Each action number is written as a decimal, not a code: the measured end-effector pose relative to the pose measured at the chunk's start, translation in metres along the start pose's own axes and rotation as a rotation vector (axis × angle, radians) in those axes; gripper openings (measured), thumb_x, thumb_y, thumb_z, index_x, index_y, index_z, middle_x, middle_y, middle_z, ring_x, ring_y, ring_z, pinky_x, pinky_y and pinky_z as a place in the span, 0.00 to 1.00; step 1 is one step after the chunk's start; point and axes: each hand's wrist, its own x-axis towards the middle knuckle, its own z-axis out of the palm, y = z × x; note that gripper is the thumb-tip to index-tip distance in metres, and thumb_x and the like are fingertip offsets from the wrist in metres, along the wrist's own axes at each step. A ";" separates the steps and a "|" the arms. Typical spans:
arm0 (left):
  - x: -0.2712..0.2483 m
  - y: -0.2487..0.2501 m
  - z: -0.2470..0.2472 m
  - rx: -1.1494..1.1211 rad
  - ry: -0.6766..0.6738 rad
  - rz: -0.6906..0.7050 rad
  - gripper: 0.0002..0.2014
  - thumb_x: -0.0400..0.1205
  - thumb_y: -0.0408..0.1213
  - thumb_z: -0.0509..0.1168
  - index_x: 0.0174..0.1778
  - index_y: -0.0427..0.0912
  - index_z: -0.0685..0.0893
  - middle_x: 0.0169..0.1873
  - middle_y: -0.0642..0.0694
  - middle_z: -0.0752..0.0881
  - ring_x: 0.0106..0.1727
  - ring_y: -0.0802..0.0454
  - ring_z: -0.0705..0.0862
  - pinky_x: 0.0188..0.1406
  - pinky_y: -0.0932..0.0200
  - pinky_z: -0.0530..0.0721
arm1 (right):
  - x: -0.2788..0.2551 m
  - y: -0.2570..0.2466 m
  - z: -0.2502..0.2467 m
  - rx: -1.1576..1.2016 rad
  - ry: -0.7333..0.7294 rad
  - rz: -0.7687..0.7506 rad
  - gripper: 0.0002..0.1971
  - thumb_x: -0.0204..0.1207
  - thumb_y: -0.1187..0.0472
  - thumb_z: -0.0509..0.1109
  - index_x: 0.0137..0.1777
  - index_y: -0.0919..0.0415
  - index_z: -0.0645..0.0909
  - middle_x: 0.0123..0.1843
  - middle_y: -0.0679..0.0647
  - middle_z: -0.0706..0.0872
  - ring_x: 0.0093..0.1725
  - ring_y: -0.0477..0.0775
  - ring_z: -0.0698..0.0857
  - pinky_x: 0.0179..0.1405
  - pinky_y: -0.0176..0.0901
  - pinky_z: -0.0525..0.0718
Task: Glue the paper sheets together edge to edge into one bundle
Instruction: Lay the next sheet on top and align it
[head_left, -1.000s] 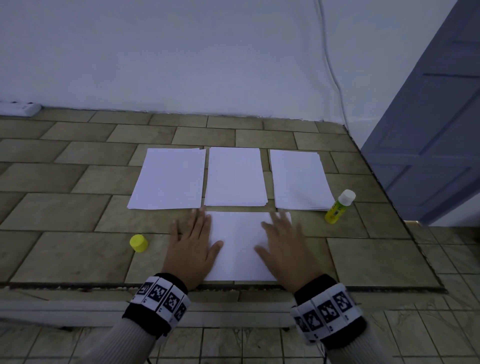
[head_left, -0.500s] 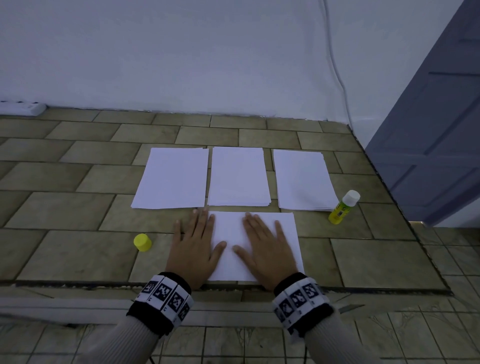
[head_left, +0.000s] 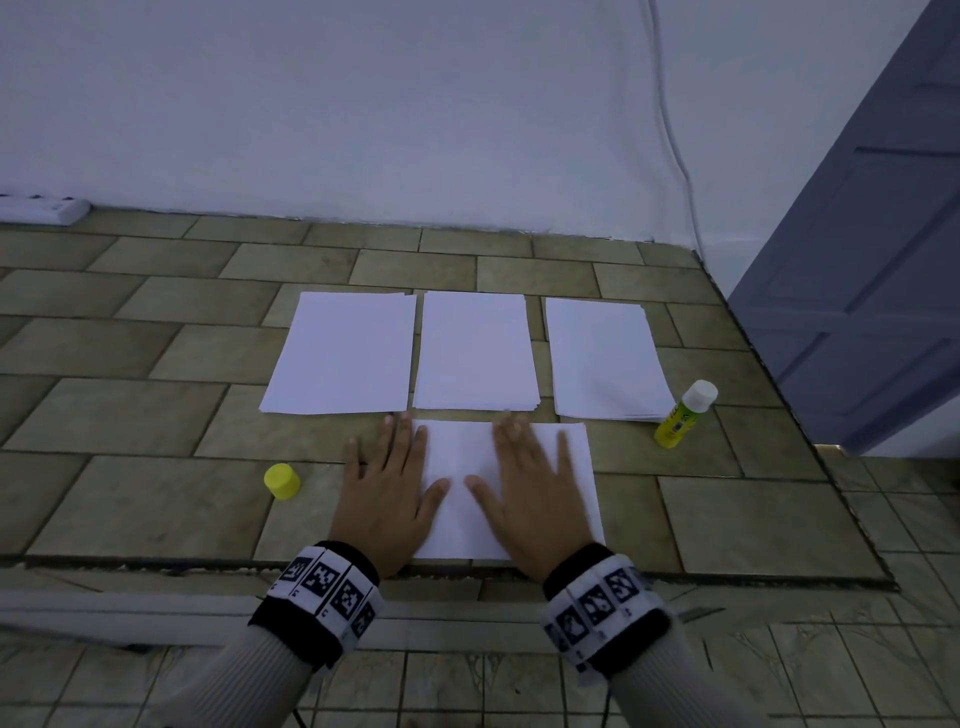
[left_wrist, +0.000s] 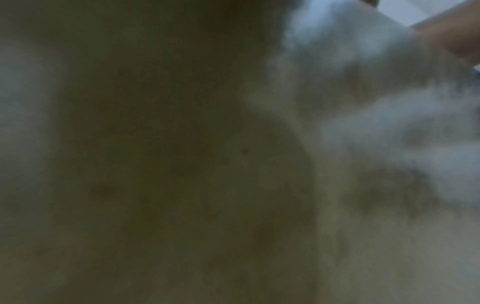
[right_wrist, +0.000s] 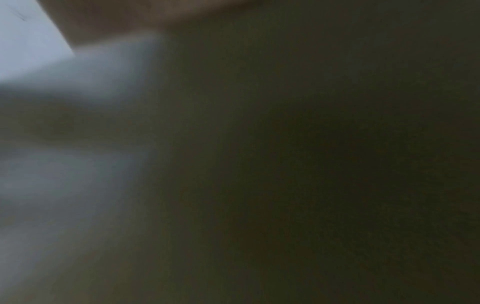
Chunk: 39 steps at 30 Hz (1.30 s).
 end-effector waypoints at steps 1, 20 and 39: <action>0.000 0.000 -0.001 -0.004 -0.001 0.006 0.39 0.87 0.59 0.32 0.78 0.34 0.71 0.79 0.35 0.69 0.80 0.37 0.68 0.71 0.26 0.67 | 0.004 -0.012 0.006 0.028 -0.025 -0.038 0.47 0.72 0.32 0.21 0.85 0.60 0.45 0.87 0.54 0.44 0.85 0.51 0.42 0.79 0.59 0.29; 0.001 -0.004 0.002 0.000 -0.022 0.006 0.40 0.87 0.60 0.31 0.80 0.32 0.68 0.80 0.36 0.69 0.81 0.39 0.66 0.73 0.27 0.67 | -0.024 0.080 -0.007 -0.077 -0.099 0.140 0.54 0.65 0.26 0.15 0.85 0.58 0.47 0.86 0.51 0.50 0.85 0.49 0.48 0.83 0.53 0.47; -0.003 -0.003 -0.004 0.001 -0.037 0.046 0.60 0.67 0.83 0.29 0.86 0.40 0.46 0.85 0.43 0.44 0.86 0.44 0.42 0.81 0.32 0.41 | 0.023 0.061 -0.054 -0.213 -0.272 -0.093 0.24 0.82 0.51 0.59 0.74 0.61 0.64 0.68 0.57 0.75 0.66 0.57 0.74 0.63 0.51 0.75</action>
